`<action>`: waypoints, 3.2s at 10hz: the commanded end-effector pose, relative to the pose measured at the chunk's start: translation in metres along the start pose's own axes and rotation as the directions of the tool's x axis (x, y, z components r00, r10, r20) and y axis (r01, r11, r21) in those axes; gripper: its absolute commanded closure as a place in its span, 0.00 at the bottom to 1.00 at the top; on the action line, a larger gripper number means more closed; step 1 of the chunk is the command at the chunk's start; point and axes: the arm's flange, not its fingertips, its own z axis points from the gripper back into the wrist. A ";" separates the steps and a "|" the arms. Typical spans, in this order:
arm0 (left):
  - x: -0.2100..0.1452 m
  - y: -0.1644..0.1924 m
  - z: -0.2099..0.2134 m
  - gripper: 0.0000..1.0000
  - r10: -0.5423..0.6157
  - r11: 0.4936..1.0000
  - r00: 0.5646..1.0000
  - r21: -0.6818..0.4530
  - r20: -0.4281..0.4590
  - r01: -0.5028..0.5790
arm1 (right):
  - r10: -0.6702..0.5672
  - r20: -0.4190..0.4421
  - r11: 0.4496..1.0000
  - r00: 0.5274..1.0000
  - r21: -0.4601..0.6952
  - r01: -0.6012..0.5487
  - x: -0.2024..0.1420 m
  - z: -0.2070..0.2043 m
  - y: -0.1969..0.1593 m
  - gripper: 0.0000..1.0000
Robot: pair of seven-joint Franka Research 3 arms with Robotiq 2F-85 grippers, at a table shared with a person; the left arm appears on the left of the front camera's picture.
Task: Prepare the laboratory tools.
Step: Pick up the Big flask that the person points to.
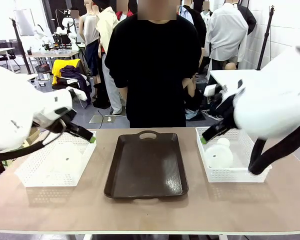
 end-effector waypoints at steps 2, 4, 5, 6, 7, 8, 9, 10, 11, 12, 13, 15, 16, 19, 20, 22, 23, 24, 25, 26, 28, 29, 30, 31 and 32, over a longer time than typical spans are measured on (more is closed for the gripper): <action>-0.001 0.055 0.039 0.00 0.151 0.948 0.986 -0.292 0.071 -0.124 | -0.167 0.091 0.943 0.982 0.304 0.133 -0.024 0.064 -0.054 0.00; -0.009 0.093 0.044 0.00 0.307 0.805 0.952 -0.537 0.015 -0.251 | -0.287 0.048 0.816 0.957 0.535 0.218 -0.040 0.080 -0.090 0.00; -0.013 0.106 0.041 0.00 0.363 0.726 0.932 -0.625 -0.004 -0.286 | -0.327 0.026 0.744 0.945 0.624 0.240 -0.045 0.078 -0.106 0.00; -0.016 0.115 0.037 0.00 0.414 0.668 0.910 -0.669 -0.027 -0.324 | -0.370 -0.013 0.668 0.929 0.691 0.275 -0.048 0.069 -0.120 0.00; -0.019 0.122 0.025 0.00 0.453 0.612 0.890 -0.710 -0.046 -0.349 | -0.407 -0.044 0.605 0.912 0.735 0.306 -0.047 0.060 -0.139 0.00; -0.024 0.125 0.021 0.00 0.482 0.572 0.872 -0.724 -0.084 -0.386 | -0.444 -0.078 0.555 0.893 0.759 0.342 -0.050 0.051 -0.148 0.00; -0.030 0.131 0.008 0.00 0.509 0.512 0.853 -0.755 -0.116 -0.409 | -0.471 -0.096 0.518 0.877 0.775 0.363 -0.049 0.043 -0.162 0.00; -0.037 0.132 0.002 0.00 0.526 0.484 0.839 -0.762 -0.140 -0.430 | -0.479 -0.123 0.486 0.869 0.787 0.379 -0.052 0.037 -0.168 0.00; -0.043 0.133 -0.004 0.00 0.537 0.454 0.827 -0.770 -0.165 -0.448 | -0.475 -0.147 0.469 0.867 0.791 0.392 -0.054 0.031 -0.171 0.00; -0.046 0.137 -0.006 0.00 0.555 0.411 0.812 -0.789 -0.182 -0.457 | -0.463 -0.153 0.446 0.873 0.811 0.378 -0.054 0.026 -0.171 0.00; -0.046 0.139 -0.006 0.00 0.556 0.404 0.812 -0.796 -0.177 -0.450 | -0.444 -0.143 0.422 0.885 0.838 0.347 -0.053 0.021 -0.170 0.00; -0.046 0.135 -0.006 0.00 0.560 0.377 0.807 -0.810 -0.186 -0.449 | -0.447 -0.164 0.405 0.879 0.840 0.362 -0.058 0.018 -0.168 0.00; -0.047 0.135 -0.004 0.00 0.561 0.370 0.807 -0.815 -0.186 -0.445 | -0.440 -0.165 0.399 0.883 0.845 0.357 -0.057 0.017 -0.166 0.00; -0.046 0.135 -0.009 0.00 0.562 0.339 0.805 -0.834 -0.192 -0.435 | -0.436 -0.164 0.397 0.885 0.847 0.353 -0.058 0.020 -0.167 0.00; -0.046 0.136 -0.008 0.00 0.564 0.332 0.802 -0.835 -0.197 -0.439 | -0.442 -0.162 0.396 0.882 0.847 0.354 -0.062 0.018 -0.168 0.00; -0.047 0.135 -0.009 0.00 0.577 0.313 0.791 -0.841 -0.201 -0.442 | -0.477 -0.190 0.357 0.858 0.850 0.386 -0.067 0.013 -0.175 0.00; -0.047 0.134 -0.010 0.00 0.579 0.311 0.789 -0.840 -0.203 -0.445 | -0.499 -0.194 0.346 0.845 0.849 0.399 -0.068 0.010 -0.177 0.00; -0.045 0.130 -0.009 0.00 0.584 0.326 0.792 -0.841 -0.179 -0.431 | -0.539 -0.169 0.374 0.826 0.830 0.413 -0.066 0.010 -0.177 0.00; -0.050 0.134 -0.009 0.00 0.561 0.334 0.800 -0.826 -0.213 -0.454 | -0.468 -0.201 0.383 0.860 0.831 0.403 -0.071 0.015 -0.175 0.00; -0.050 0.134 -0.009 0.00 0.561 0.334 0.800 -0.826 -0.213 -0.454 | -0.468 -0.201 0.383 0.860 0.831 0.403 -0.071 0.015 -0.175 0.00; -0.050 0.134 -0.009 0.00 0.561 0.334 0.800 -0.826 -0.213 -0.454 | -0.468 -0.201 0.383 0.860 0.831 0.403 -0.071 0.015 -0.175 0.00; -0.050 0.134 -0.009 0.00 0.561 0.334 0.800 -0.826 -0.213 -0.454 | -0.468 -0.201 0.383 0.860 0.831 0.403 -0.071 0.015 -0.175 0.00; -0.050 0.134 -0.009 0.00 0.561 0.334 0.800 -0.826 -0.213 -0.454 | -0.468 -0.201 0.383 0.860 0.831 0.403 -0.071 0.015 -0.175 0.00; -0.050 0.134 -0.009 0.00 0.561 0.334 0.800 -0.826 -0.213 -0.454 | -0.468 -0.201 0.383 0.860 0.831 0.403 -0.071 0.015 -0.175 0.00; -0.050 0.134 -0.009 0.00 0.561 0.334 0.800 -0.826 -0.213 -0.454 | -0.468 -0.201 0.383 0.860 0.831 0.403 -0.071 0.015 -0.175 0.00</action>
